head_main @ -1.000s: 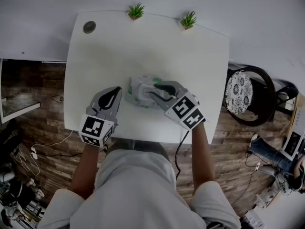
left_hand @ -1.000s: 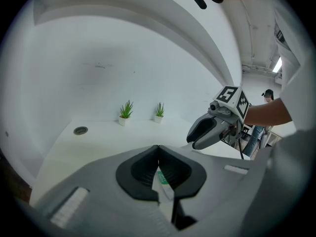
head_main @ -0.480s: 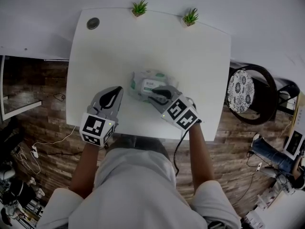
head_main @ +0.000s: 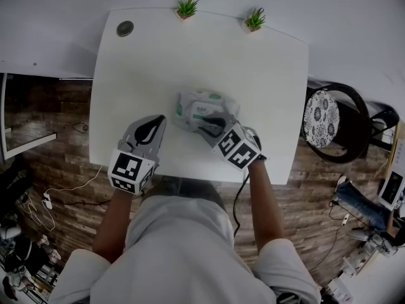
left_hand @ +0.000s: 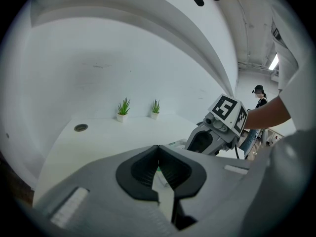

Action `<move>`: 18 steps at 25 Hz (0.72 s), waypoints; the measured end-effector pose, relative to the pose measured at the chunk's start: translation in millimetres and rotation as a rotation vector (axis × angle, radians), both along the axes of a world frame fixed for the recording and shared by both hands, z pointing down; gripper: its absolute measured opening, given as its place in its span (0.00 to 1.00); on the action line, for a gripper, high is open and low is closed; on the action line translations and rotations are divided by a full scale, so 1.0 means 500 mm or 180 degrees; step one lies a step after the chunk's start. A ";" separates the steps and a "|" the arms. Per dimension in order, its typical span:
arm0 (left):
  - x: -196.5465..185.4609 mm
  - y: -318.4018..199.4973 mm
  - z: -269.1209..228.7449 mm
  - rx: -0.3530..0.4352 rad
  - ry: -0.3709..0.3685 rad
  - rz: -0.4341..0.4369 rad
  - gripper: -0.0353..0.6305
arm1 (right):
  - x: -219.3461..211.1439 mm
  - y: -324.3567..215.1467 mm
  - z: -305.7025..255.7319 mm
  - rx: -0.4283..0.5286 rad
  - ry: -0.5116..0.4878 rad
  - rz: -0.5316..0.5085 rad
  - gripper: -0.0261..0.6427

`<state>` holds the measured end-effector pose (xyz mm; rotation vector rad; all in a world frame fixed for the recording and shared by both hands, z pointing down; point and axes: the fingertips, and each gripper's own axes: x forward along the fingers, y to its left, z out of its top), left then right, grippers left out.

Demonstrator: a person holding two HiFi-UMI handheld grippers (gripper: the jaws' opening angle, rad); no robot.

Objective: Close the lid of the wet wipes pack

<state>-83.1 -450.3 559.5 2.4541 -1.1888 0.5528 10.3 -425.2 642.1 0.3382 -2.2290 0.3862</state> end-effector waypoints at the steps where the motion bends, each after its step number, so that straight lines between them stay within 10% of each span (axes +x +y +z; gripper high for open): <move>1: 0.001 0.001 0.001 -0.0002 0.0004 0.0006 0.06 | 0.000 0.000 0.001 0.0004 0.0018 -0.0019 0.20; 18: 0.000 0.021 -0.015 0.0059 0.0016 -0.0008 0.06 | 0.000 0.005 -0.021 -0.0074 -0.0322 0.0418 0.18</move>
